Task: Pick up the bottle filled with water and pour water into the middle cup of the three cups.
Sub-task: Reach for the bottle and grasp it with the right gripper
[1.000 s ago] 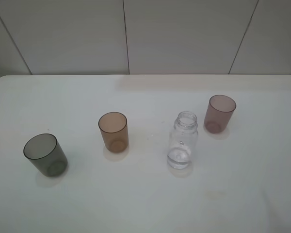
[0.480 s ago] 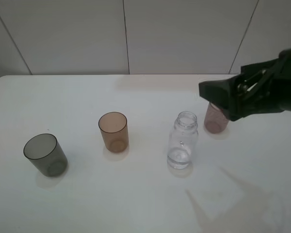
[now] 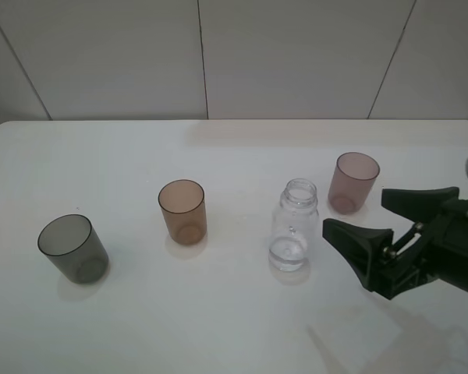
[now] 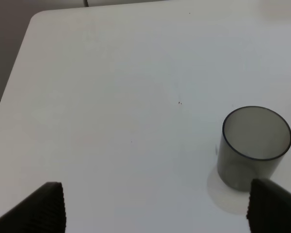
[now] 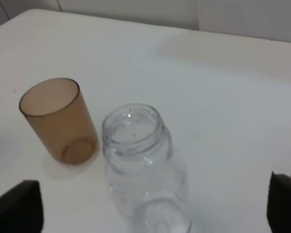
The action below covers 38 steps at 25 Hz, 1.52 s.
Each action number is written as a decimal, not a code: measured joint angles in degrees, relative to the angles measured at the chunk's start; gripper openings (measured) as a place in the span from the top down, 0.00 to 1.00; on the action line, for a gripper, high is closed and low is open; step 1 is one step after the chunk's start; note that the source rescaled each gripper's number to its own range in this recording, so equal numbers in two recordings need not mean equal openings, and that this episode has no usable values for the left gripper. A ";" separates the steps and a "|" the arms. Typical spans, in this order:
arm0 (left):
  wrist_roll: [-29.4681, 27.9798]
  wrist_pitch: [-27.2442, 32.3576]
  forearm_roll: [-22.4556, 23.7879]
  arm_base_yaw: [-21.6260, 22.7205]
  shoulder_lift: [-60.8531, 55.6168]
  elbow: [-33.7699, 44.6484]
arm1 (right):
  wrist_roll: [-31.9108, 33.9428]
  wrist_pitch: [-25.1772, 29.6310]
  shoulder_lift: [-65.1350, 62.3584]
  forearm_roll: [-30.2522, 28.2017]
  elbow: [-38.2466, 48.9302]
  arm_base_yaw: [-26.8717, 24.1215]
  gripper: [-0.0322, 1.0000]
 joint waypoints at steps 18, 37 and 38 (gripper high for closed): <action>0.00 0.00 0.00 0.00 0.00 0.00 | -4.18 -26.94 32.31 -5.77 0.75 0.00 0.00; 0.00 0.00 0.00 0.00 0.00 0.00 | 1.33 -49.70 58.72 -7.43 -1.42 0.00 0.00; 0.00 0.00 0.00 0.00 0.00 0.00 | 1.16 -49.70 58.77 -7.43 -1.90 0.00 0.00</action>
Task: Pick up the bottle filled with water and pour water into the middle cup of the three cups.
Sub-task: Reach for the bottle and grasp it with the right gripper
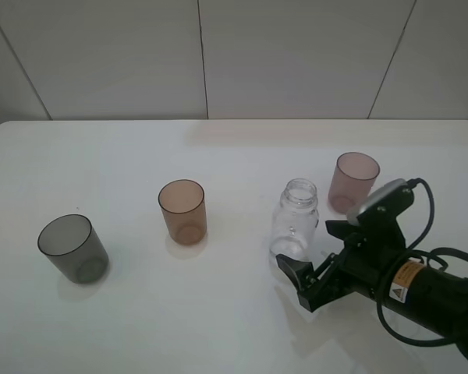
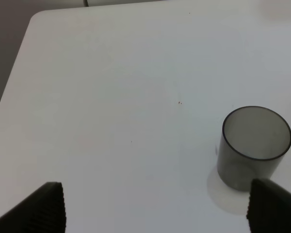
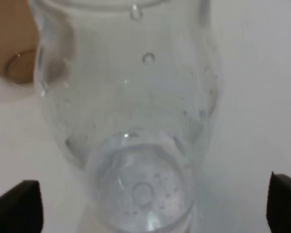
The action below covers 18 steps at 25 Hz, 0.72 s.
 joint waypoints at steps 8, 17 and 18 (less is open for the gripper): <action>0.00 0.00 0.00 0.00 0.00 0.00 | -0.22 -0.05 0.11 0.40 -3.98 -0.05 0.00; 0.00 0.00 0.00 0.00 0.00 0.00 | -0.22 -0.22 2.26 0.23 -9.01 -0.05 0.00; 0.00 0.00 0.00 0.00 0.00 0.00 | -0.22 -0.22 2.81 0.23 -9.50 -0.05 0.00</action>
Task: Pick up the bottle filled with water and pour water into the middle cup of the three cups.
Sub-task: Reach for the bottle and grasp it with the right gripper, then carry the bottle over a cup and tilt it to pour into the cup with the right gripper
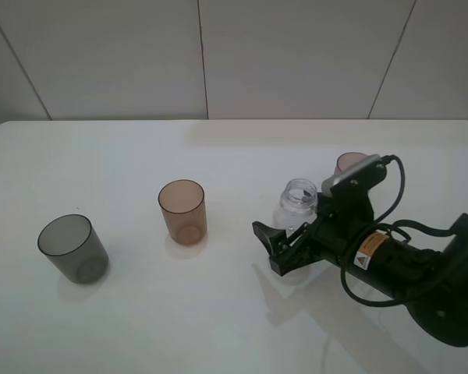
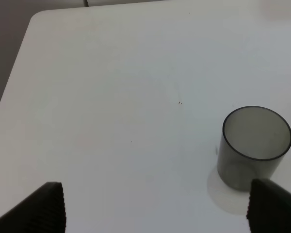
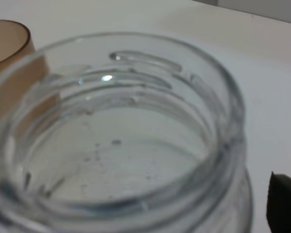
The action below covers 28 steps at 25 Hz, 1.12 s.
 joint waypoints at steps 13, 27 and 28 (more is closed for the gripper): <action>0.00 0.00 0.00 0.00 0.00 0.00 | 0.00 -0.05 2.54 -0.28 -0.32 0.00 0.97; 0.00 0.00 0.00 0.00 0.00 0.00 | -0.05 0.62 1.86 -1.00 -0.32 0.00 0.93; 0.00 0.00 0.00 0.00 0.00 0.00 | -0.05 1.68 1.11 -1.04 -0.32 0.00 0.93</action>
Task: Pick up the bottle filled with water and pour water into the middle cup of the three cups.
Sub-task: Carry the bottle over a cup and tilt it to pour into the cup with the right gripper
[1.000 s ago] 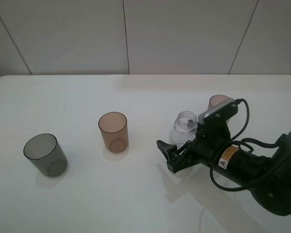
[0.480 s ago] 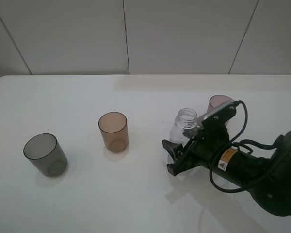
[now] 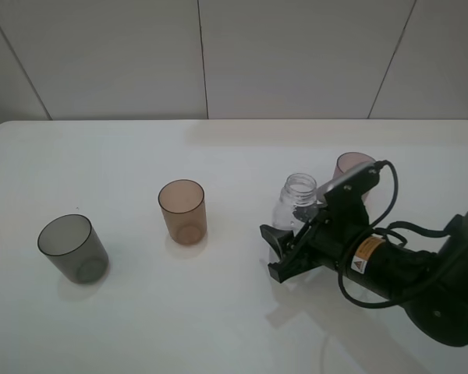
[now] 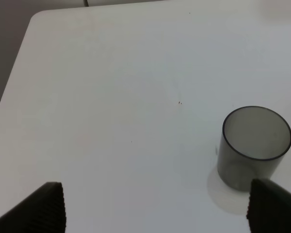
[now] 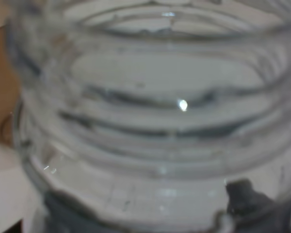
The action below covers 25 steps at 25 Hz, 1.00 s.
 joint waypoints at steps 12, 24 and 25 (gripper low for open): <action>0.00 0.00 0.00 0.00 0.00 0.00 | -9.61 37.36 -21.01 -1.68 -9.90 0.00 0.93; 0.00 0.00 0.00 0.00 0.00 0.00 | -12.20 67.79 -20.80 -23.69 -33.38 0.00 0.93; 0.00 0.00 0.00 0.00 0.00 0.00 | -12.20 67.79 -19.89 -25.46 -34.18 0.00 0.93</action>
